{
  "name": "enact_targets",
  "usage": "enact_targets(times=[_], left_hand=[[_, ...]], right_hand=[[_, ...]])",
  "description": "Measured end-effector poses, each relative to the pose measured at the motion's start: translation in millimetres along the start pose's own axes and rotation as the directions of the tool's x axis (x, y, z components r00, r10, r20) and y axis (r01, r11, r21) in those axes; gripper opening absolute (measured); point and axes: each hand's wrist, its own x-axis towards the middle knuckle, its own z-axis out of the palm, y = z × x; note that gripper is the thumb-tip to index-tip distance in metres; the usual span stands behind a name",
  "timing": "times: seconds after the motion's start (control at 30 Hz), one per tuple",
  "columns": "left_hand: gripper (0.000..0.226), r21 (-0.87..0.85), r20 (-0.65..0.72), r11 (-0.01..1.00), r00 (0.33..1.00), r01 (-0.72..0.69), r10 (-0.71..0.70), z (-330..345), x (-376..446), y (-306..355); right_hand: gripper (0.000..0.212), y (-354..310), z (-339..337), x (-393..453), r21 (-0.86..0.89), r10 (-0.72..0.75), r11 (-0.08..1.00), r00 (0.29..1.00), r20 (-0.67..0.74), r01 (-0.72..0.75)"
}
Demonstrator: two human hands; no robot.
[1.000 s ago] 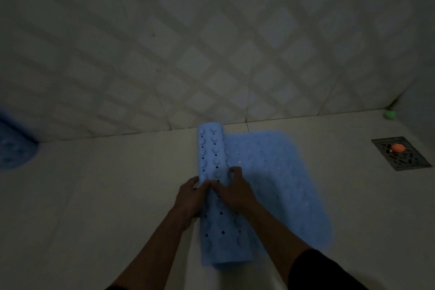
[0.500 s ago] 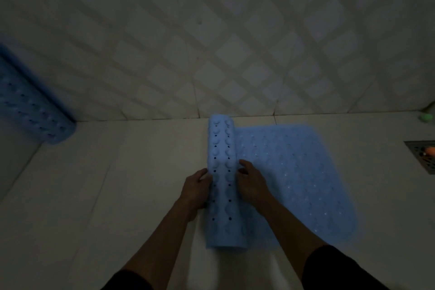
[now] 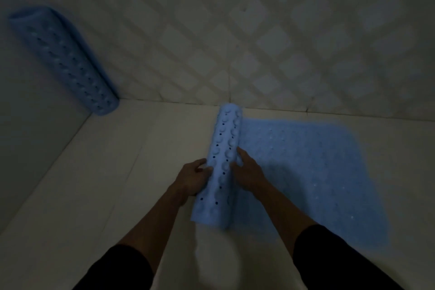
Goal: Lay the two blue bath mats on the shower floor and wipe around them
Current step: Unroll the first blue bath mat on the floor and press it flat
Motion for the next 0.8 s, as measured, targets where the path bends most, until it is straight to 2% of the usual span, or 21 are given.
enact_targets(times=[0.1, 0.17, 0.2, 0.27, 0.3, 0.4, 0.47, 0.53, 0.67, 0.8], left_hand=[[0.07, 0.101, -0.002, 0.994, 0.999, -0.035, 0.035, -10, -4, -9], [0.079, 0.139, -0.036, 0.989, 0.998, -0.039, 0.044, -18, 0, -16], [0.073, 0.153, -0.058, 0.988, 0.997, -0.036, 0.045, -22, 1, -16], [0.06, 0.158, -0.109, 0.987, 0.994, -0.01, 0.027, -33, 2, -19], [0.061, 0.15, -0.111, 0.989, 0.994, 0.0, 0.017, -38, 4, -22], [0.087, 0.194, -0.058, 0.981, 0.998, -0.021, 0.032, -50, 11, -30], [0.077, 0.257, -0.081, 0.966, 0.995, -0.032, 0.055, -57, 17, -34], [0.065, 0.201, -0.088, 0.979, 0.995, -0.026, 0.045, -67, 19, -39], [0.056, -0.066, 0.074, 0.997, 0.997, 0.035, -0.031, -86, 27, -46], [0.034, -0.13, 0.157, 0.985, 0.983, 0.112, -0.091, -93, 33, -44]], right_hand=[[0.058, -6, 23, 8, -0.02, -0.078, 0.997, 0.992, 0.103, 0.08], [0.055, -11, 41, 13, -0.009, -0.106, 0.994, 0.991, 0.078, 0.107], [0.054, -11, 50, 17, 0.019, -0.112, 0.994, 0.992, 0.052, 0.111], [0.052, -13, 61, 23, 0.058, -0.068, 0.996, 0.997, 0.018, 0.067], [0.052, -14, 64, 27, 0.057, -0.043, 0.997, 0.999, -0.008, 0.043], [0.052, -14, 72, 41, 0.049, -0.009, 0.999, 0.999, -0.031, 0.011], [0.055, -15, 75, 46, 0.057, 0.033, 0.998, 0.999, 0.037, -0.035], [0.051, -20, 84, 51, 0.076, 0.017, 0.997, 0.997, 0.078, -0.023], [0.046, -35, 115, 64, 0.042, -0.047, 0.998, 0.995, 0.085, 0.044], [0.039, -57, 137, 71, 0.083, -0.035, 0.996, 0.996, 0.086, 0.028]])
